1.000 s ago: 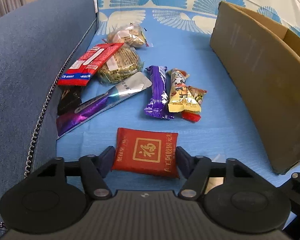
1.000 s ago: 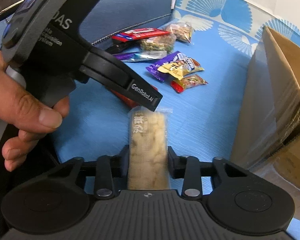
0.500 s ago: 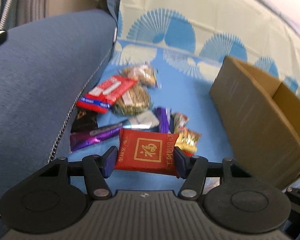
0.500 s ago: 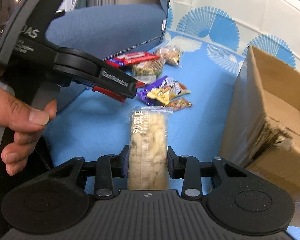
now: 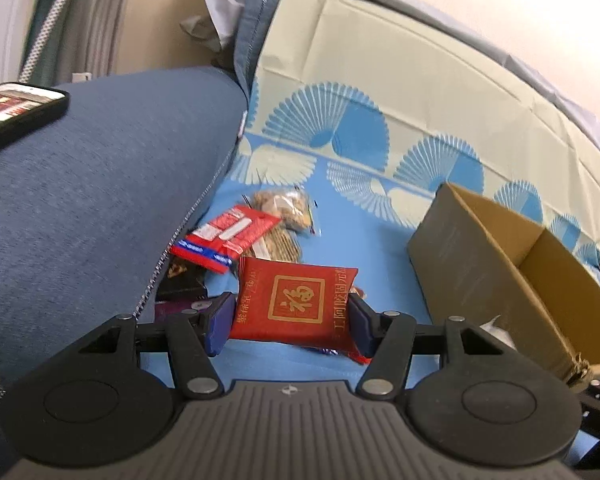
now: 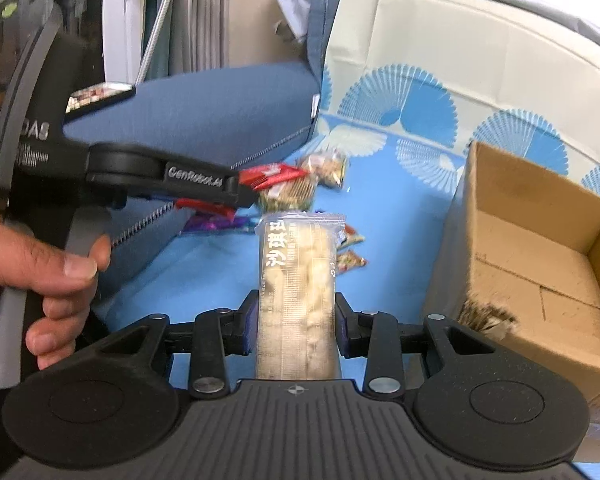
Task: Organize snacks
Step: 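Lift the red packet with the left tool while the right tool lifts the cracker bar, then carry both snacks over the box and open both tools to drop them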
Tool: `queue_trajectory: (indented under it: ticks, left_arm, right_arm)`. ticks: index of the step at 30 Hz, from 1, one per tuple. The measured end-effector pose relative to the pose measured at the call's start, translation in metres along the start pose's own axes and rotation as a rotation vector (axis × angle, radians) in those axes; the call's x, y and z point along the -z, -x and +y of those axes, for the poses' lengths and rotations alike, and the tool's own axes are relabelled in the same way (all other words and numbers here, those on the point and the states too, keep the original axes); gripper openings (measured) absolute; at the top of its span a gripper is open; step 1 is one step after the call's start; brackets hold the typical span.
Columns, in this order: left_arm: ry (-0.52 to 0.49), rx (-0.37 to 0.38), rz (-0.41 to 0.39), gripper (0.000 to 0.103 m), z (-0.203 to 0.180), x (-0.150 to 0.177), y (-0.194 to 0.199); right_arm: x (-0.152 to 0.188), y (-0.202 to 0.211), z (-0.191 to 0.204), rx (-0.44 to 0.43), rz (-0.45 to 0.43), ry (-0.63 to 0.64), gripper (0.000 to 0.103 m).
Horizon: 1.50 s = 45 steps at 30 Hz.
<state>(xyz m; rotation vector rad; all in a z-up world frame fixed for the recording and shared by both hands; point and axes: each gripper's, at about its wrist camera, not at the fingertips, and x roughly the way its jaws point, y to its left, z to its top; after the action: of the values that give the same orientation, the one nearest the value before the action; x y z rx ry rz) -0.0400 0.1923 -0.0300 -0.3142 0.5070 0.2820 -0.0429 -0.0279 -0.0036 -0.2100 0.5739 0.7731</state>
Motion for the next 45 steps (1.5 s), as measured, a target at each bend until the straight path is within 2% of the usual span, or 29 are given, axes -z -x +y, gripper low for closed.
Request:
queue_trajectory:
  ticks: [8,17,20,24,27,32,35,40,41,43,44,45]
  left_arm:
    - [0.007,-0.016,-0.022,0.065,0.000,0.000,0.007]
    - [0.069,-0.055,-0.012,0.065,0.003,-0.002,0.016]
    - [0.071,-0.061,0.003,0.065,-0.004,-0.005,0.018]
    - [0.023,-0.044,0.009,0.065,-0.029,-0.011,0.022]
    - [-0.011,-0.022,-0.007,0.065,-0.052,-0.018,0.025]
    - [-0.075,0.030,-0.033,0.065,-0.101,-0.033,0.022]
    - [-0.098,0.089,-0.055,0.065,-0.136,-0.045,0.018]
    - [-0.152,0.220,-0.085,0.065,-0.198,-0.062,0.014]
    - [-0.165,0.258,-0.079,0.067,-0.209,-0.065,0.012]
    - [-0.205,0.356,-0.059,0.076,-0.232,-0.068,0.009]
    - [-0.228,0.388,-0.055,0.089,-0.240,-0.069,0.009]
    - [-0.252,0.407,-0.060,0.095,-0.245,-0.070,0.010]
  right_arm:
    - [-0.006,0.012,-0.016,-0.003,-0.078,-0.047,0.038]
    - [-0.018,0.023,-0.031,-0.017,-0.188,-0.096,0.038]
    - [-0.022,0.028,-0.038,-0.016,-0.223,-0.111,0.038]
    - [-0.025,0.035,-0.050,0.014,-0.273,-0.143,0.038]
    - [-0.028,0.038,-0.065,0.085,-0.304,-0.190,0.038]
    - [-0.029,0.044,-0.108,0.259,-0.320,-0.314,0.038]
    - [-0.025,0.049,-0.134,0.364,-0.323,-0.384,0.038]
    - [-0.010,0.055,-0.169,0.485,-0.318,-0.510,0.038]
    - [-0.008,0.057,-0.174,0.509,-0.328,-0.529,0.038]
    - [-0.002,0.061,-0.177,0.559,-0.346,-0.551,0.038]
    - [0.000,0.062,-0.177,0.587,-0.349,-0.555,0.040]
    - [0.002,0.063,-0.179,0.628,-0.351,-0.564,0.052]
